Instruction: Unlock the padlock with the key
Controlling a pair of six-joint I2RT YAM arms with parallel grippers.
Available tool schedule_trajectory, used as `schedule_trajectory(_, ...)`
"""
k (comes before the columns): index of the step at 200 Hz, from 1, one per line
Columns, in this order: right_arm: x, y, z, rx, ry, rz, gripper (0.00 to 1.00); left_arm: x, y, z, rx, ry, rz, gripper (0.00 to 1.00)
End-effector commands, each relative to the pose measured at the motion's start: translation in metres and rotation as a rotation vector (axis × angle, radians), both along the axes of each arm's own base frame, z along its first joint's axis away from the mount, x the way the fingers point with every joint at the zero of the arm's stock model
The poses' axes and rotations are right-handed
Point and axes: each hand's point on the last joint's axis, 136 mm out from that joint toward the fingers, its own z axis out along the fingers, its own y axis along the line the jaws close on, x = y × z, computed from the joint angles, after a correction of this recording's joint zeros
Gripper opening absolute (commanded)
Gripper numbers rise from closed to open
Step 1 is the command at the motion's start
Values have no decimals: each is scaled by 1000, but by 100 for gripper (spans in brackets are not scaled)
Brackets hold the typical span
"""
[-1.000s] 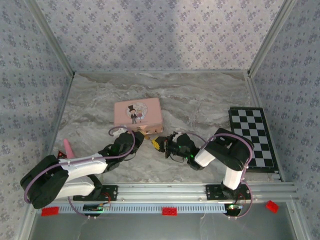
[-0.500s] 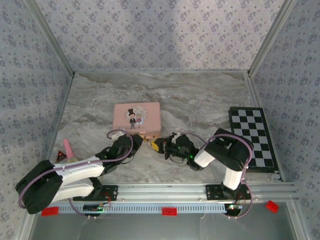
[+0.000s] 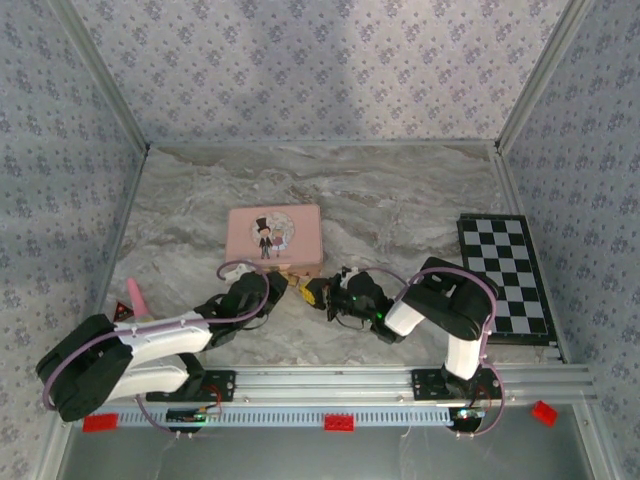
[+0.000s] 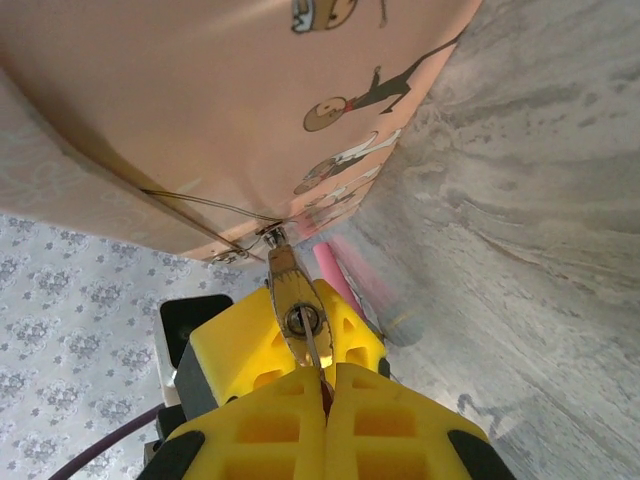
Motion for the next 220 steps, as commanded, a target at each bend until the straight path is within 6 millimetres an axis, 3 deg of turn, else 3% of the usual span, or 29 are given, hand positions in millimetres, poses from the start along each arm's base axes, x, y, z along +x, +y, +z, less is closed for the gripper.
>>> schedule_trajectory(1,3,21,52,140,-134,39,0,-10,-29,12,-64,8,-114,26)
schedule_trajectory(60,-2,18,37,100,-121,56,0,-8,-19,19,-66,-13,-83,31)
schedule_trajectory(107,-5,13,20,56,-108,75,0,-8,-1,27,-45,-43,-34,42)
schedule_trajectory(160,-8,14,12,30,-104,90,0,-8,-2,19,-40,-13,-32,50)
schedule_trajectory(220,-10,20,15,35,-115,115,0,-1,-11,15,-47,-3,-47,52)
